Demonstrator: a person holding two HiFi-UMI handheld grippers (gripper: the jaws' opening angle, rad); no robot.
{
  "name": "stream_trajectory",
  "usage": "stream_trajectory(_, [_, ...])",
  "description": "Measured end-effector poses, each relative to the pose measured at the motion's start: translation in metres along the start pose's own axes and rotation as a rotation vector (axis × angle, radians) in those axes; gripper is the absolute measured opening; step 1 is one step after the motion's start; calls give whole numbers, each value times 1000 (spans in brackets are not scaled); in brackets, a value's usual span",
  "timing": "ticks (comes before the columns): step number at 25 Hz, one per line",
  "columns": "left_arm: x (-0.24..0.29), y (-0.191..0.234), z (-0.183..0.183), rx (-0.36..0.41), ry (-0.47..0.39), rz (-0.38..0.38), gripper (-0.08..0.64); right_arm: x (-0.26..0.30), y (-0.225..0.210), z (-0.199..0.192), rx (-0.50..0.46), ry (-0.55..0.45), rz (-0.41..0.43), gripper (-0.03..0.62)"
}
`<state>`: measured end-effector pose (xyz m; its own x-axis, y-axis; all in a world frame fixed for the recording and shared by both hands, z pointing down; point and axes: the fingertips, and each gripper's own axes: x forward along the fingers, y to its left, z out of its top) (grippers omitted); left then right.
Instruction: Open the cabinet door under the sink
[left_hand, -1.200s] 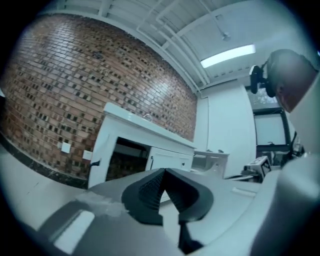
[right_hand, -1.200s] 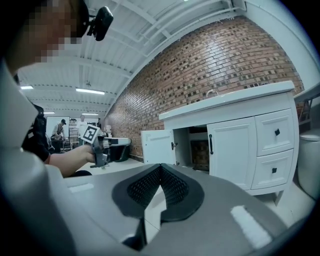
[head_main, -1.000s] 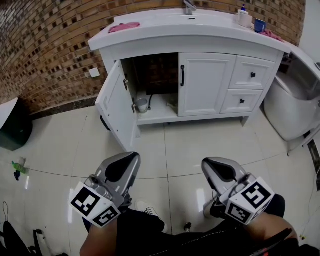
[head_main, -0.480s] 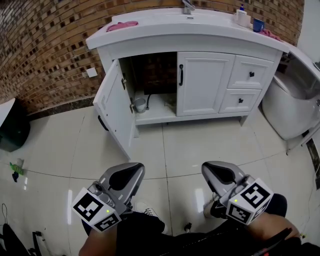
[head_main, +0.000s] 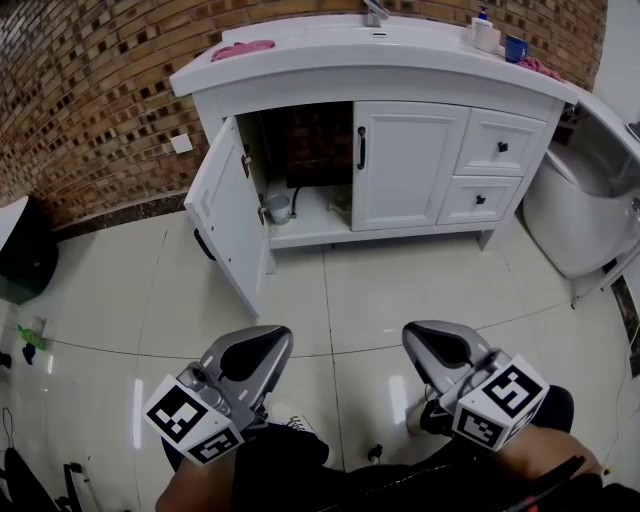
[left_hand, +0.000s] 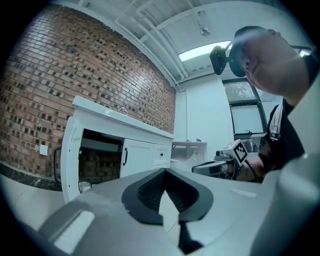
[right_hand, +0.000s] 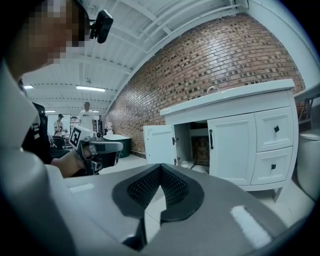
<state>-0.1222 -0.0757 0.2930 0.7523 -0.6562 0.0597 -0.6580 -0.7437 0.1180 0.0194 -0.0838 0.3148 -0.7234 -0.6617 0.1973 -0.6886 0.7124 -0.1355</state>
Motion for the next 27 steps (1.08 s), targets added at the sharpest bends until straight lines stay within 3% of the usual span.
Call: stream_trajectory(27, [3, 10, -8, -6, 16, 53, 5, -1, 6, -4, -11, 14, 9, 7])
